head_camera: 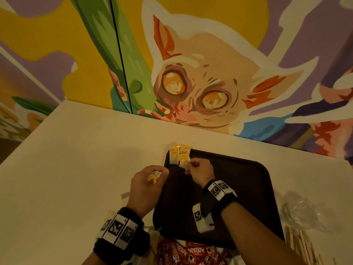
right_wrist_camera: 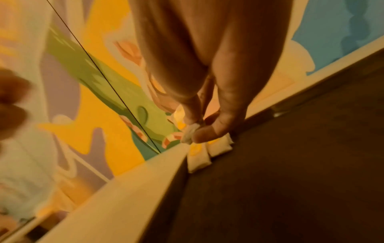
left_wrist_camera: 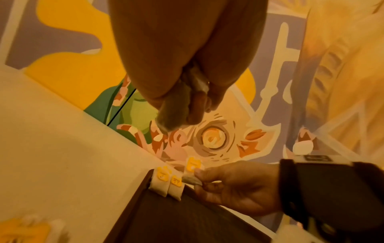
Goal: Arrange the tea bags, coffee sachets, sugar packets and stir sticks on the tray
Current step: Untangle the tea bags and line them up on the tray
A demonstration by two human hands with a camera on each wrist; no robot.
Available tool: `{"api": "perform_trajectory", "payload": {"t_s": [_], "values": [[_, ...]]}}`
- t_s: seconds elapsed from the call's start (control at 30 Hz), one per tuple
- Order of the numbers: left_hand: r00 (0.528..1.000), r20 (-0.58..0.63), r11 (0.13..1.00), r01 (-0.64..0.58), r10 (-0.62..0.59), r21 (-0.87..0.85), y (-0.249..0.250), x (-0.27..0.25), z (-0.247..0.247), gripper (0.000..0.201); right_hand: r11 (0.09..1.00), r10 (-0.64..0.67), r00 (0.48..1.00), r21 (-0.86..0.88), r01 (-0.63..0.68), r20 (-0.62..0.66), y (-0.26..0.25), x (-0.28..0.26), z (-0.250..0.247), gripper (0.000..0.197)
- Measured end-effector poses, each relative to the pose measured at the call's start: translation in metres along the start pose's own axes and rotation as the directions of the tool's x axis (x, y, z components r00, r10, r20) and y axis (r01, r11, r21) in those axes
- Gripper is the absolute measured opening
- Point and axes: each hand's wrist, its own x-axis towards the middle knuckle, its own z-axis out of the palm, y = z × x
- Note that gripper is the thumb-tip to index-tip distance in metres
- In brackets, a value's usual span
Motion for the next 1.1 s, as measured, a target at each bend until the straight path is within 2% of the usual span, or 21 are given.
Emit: {"api": "perform_trajectory", "payload": {"t_s": [0.23,0.47,0.57,0.7,0.83,1.0,1.1], "values": [[0.999,-0.008,0.999,0.049,-0.049,0.021,-0.011,0.003,-0.007,0.004,0.970,0.131,0.989,-0.196,-0.142,-0.068,0.024,0.056,0.020,0.032],[0.997,0.000,0.997,0.073,-0.073,-0.006,-0.018,0.007,-0.010,0.004,0.950,0.197,0.968,-0.213,-0.228,-0.155,0.038,0.076,0.035,0.024],[0.998,0.011,0.998,0.064,-0.064,0.006,-0.017,0.009,-0.009,0.003,0.966,0.177,0.965,-0.154,-0.208,-0.193,0.039,0.076,0.038,0.011],[0.996,0.039,0.997,0.078,-0.078,-0.007,-0.016,0.010,-0.007,0.004,0.981,0.158,0.961,-0.077,-0.179,-0.225,0.038,0.074,0.041,0.029],[0.993,0.061,0.990,0.111,-0.106,-0.084,-0.011,0.010,-0.009,0.002,0.980,0.158,0.967,-0.091,-0.179,-0.198,0.034,0.074,0.039,0.026],[0.977,0.148,0.961,0.181,-0.151,-0.211,0.002,0.010,-0.013,0.025,0.981,0.150,0.968,-0.088,-0.171,-0.203,0.023,0.057,0.028,0.026],[0.970,0.201,0.948,0.186,-0.136,-0.258,0.007,0.008,-0.014,0.037,0.988,0.060,0.978,-0.129,-0.087,-0.200,0.007,0.031,0.018,0.026]]}}
